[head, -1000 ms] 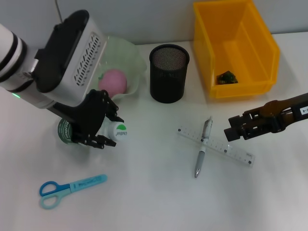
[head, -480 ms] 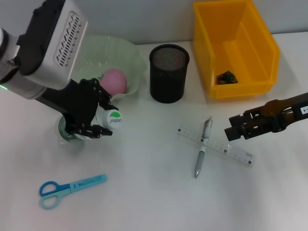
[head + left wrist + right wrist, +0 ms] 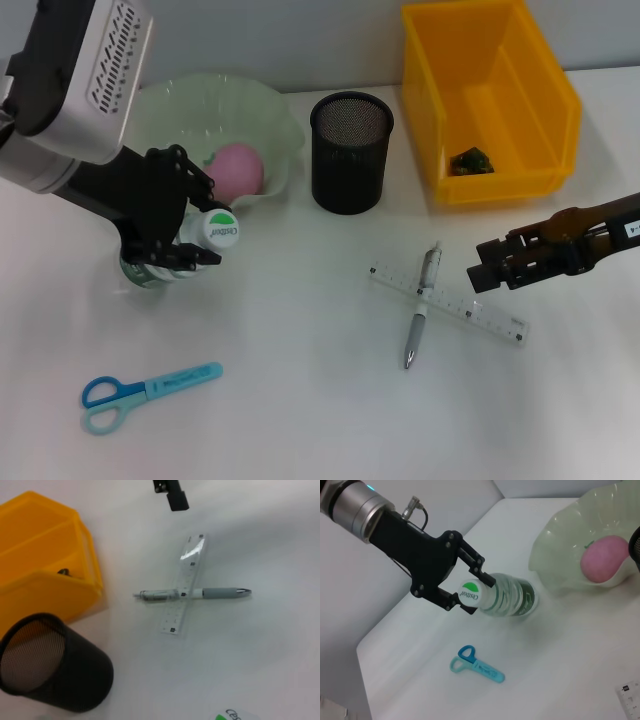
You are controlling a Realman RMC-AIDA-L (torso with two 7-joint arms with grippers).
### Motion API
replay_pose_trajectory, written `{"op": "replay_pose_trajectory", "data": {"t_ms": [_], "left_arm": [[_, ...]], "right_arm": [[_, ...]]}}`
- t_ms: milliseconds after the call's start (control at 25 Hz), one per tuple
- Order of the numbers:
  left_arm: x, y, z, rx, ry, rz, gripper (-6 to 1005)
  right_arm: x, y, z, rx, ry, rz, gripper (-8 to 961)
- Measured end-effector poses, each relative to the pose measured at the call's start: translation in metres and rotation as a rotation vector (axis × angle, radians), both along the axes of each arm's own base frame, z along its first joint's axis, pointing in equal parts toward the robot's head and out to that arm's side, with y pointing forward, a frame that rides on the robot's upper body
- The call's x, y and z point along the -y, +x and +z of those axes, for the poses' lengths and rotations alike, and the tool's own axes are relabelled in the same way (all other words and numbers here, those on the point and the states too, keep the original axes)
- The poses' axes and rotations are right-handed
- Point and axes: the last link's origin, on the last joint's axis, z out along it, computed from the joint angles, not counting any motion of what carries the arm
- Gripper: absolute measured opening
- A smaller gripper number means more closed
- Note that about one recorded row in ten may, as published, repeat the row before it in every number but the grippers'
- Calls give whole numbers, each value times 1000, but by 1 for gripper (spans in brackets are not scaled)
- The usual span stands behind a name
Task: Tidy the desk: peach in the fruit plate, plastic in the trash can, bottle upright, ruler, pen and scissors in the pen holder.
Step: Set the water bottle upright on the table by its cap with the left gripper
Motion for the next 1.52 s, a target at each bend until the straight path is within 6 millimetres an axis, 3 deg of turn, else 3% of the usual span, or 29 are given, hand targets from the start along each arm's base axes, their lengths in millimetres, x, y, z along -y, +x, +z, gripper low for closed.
{"op": "replay_pose_trajectory", "data": {"t_ms": [640,1520], "left_arm": [[1,-2,3,13,11,60,452],[1,-1,26,59,69,140,452]], "right_arm": [[0,1,2,9,-2,-1,760],[1,6,2,30,-7,-9,763]]}}
